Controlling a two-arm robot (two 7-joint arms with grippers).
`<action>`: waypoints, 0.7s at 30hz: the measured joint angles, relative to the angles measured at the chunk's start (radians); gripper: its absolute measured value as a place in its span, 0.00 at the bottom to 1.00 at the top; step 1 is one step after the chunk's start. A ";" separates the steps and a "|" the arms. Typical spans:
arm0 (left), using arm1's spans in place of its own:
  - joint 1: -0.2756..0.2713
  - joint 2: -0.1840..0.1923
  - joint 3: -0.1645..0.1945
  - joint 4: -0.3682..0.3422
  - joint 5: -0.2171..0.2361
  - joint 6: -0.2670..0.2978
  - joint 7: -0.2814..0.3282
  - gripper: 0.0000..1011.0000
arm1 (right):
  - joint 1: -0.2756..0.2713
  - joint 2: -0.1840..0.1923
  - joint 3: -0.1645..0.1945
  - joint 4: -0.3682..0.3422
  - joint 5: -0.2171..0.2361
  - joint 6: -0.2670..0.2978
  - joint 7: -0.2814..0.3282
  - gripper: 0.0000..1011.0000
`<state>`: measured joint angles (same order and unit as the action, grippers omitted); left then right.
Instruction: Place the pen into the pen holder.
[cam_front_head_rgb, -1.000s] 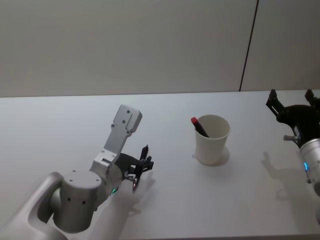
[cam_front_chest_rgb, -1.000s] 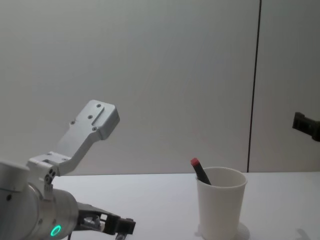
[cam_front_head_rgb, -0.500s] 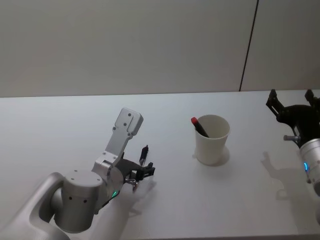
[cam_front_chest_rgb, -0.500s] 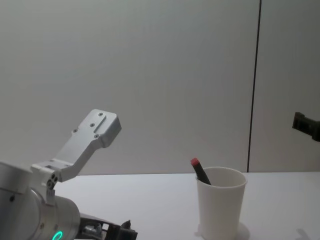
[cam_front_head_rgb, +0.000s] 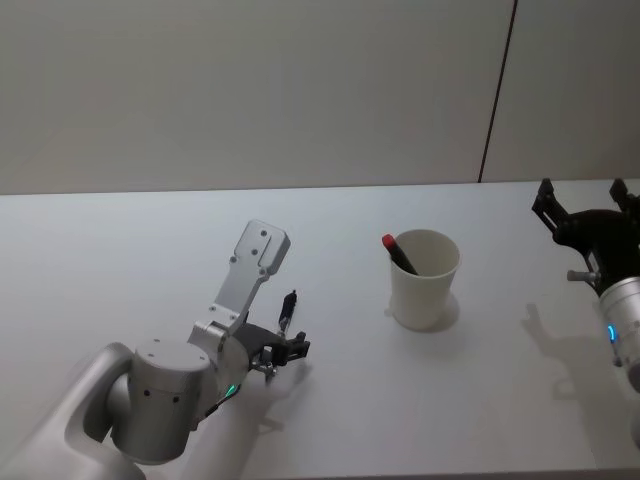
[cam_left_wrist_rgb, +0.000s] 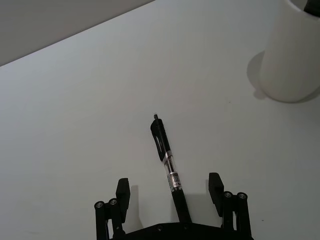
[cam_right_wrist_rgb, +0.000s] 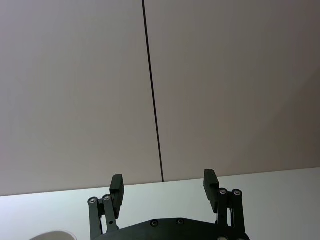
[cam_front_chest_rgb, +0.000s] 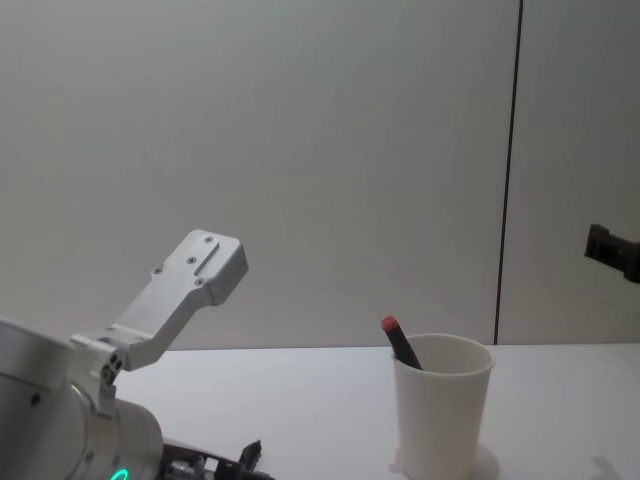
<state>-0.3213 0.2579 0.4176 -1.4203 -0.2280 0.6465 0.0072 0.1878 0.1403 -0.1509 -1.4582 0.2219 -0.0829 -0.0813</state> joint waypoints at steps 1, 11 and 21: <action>-0.001 -0.001 0.000 0.003 0.003 0.003 -0.001 0.99 | 0.000 0.000 0.000 0.000 0.000 0.000 0.000 0.99; -0.008 -0.009 -0.001 0.021 0.019 0.015 -0.011 0.99 | 0.000 0.000 0.000 0.000 0.000 0.000 0.000 0.99; -0.013 -0.017 -0.003 0.037 0.029 0.018 -0.016 0.95 | 0.000 0.000 0.000 0.000 0.000 0.000 0.000 0.99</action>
<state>-0.3343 0.2413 0.4145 -1.3831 -0.1989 0.6644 -0.0091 0.1878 0.1403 -0.1509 -1.4582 0.2219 -0.0829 -0.0813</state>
